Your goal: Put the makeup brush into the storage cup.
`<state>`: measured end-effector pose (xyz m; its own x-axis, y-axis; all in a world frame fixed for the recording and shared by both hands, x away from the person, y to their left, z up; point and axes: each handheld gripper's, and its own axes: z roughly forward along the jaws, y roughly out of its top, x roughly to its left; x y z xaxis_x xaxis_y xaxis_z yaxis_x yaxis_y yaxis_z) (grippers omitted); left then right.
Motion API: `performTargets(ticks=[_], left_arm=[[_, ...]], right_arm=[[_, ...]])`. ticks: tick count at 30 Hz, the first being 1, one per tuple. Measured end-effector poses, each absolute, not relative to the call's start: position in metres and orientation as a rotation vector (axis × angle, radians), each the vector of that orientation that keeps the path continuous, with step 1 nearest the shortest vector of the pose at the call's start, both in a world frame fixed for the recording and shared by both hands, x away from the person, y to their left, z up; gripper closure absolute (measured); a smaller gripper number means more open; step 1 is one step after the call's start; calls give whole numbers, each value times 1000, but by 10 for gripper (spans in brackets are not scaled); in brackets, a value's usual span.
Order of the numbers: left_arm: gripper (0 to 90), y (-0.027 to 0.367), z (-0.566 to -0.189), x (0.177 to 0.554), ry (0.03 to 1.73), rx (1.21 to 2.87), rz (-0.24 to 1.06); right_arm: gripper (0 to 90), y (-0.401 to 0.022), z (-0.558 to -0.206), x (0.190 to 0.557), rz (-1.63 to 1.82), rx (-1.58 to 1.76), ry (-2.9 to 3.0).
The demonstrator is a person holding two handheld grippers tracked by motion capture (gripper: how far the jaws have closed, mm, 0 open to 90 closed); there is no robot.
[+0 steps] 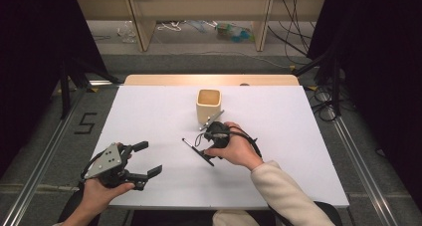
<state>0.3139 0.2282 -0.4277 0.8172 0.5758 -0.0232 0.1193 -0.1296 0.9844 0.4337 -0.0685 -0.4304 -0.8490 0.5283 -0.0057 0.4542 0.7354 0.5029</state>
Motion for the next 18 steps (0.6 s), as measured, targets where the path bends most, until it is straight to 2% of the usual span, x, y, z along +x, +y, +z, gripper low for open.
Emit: performTargets(ticks=[7,18], left_arm=[[116,228,-428,314,550,1677,426],[118,228,-428,314,548,1676,424]], right_arm=[[348,-56,-438,437,550,851,2878],[442,-47,-452,440,308,909,2958]])
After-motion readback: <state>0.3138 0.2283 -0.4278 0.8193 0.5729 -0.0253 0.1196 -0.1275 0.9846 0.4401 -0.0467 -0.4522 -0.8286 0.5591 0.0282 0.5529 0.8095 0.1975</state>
